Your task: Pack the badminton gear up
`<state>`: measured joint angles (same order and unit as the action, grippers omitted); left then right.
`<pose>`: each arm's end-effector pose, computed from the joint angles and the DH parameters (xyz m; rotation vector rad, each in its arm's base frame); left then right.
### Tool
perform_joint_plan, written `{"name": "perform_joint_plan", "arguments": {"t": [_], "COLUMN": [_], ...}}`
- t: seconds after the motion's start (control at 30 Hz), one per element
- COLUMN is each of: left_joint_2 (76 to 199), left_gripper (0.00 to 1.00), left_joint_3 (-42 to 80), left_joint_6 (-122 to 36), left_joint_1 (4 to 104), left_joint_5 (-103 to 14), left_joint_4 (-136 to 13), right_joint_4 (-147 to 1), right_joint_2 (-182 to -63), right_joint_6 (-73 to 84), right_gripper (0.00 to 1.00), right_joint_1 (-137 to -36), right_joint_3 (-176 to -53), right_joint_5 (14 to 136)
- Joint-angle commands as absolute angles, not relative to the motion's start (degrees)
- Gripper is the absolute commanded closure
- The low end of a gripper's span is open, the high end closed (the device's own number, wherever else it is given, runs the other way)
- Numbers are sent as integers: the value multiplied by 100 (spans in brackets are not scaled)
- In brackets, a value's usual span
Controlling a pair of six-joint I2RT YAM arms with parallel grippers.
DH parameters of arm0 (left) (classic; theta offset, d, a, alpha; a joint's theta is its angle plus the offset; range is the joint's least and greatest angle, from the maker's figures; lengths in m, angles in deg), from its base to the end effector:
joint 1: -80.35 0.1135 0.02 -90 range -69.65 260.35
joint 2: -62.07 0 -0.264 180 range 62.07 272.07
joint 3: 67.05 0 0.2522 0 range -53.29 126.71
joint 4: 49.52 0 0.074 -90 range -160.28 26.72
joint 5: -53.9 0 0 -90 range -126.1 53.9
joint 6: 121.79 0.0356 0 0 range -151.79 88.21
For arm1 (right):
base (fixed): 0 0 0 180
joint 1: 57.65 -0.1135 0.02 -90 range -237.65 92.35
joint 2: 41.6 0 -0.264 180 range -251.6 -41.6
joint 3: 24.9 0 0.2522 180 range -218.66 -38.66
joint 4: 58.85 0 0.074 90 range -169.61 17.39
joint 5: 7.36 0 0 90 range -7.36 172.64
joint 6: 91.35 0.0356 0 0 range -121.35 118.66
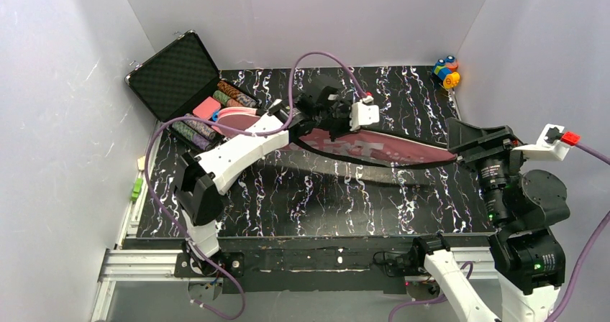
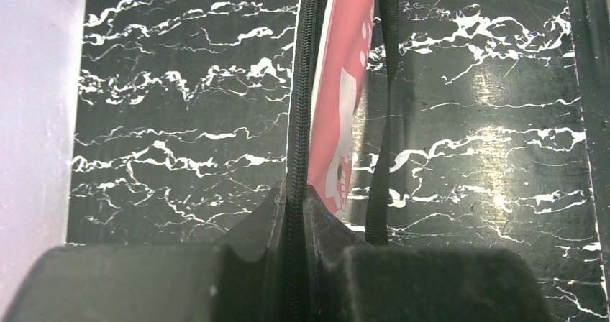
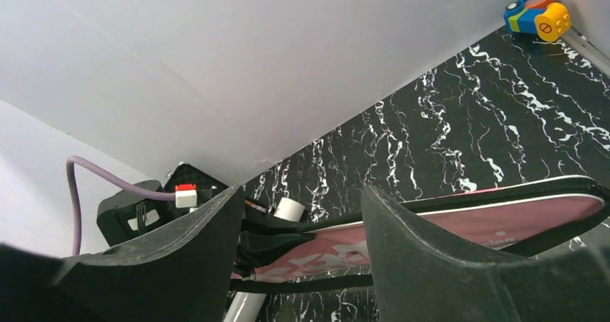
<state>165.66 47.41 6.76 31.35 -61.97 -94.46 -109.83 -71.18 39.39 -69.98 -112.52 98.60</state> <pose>0.2622 -0.3253 0.3583 1.6696 1.3652 -0.5932 0.0327 -0.0029 0.4711 0.5820 1.3567 0.5542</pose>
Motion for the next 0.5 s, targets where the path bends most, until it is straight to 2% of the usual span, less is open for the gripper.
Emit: {"name": "perform_joint_plan", "arguments": {"t": [0.0, 0.17, 0.47], "left_joint_2": [16302, 16418, 16721], "left_gripper": [100, 100, 100], "left_joint_3": [4710, 4883, 4897], "left_joint_6": [437, -84, -2733], "left_joint_1": [2907, 2730, 2702], "left_joint_5": [-6126, -6272, -6780], "left_joint_4": [-8728, -8845, -8670], "right_joint_4": [-10961, -11030, -11080], "right_joint_2": [-7099, -7071, -7155], "right_joint_6": [3965, 3956, 3951], "right_gripper": [31, 31, 31], "right_joint_1": [-6973, -6969, -6969], "right_joint_3": [-11162, -11148, -11153], "right_joint_5": [9922, 9986, 10091]}}
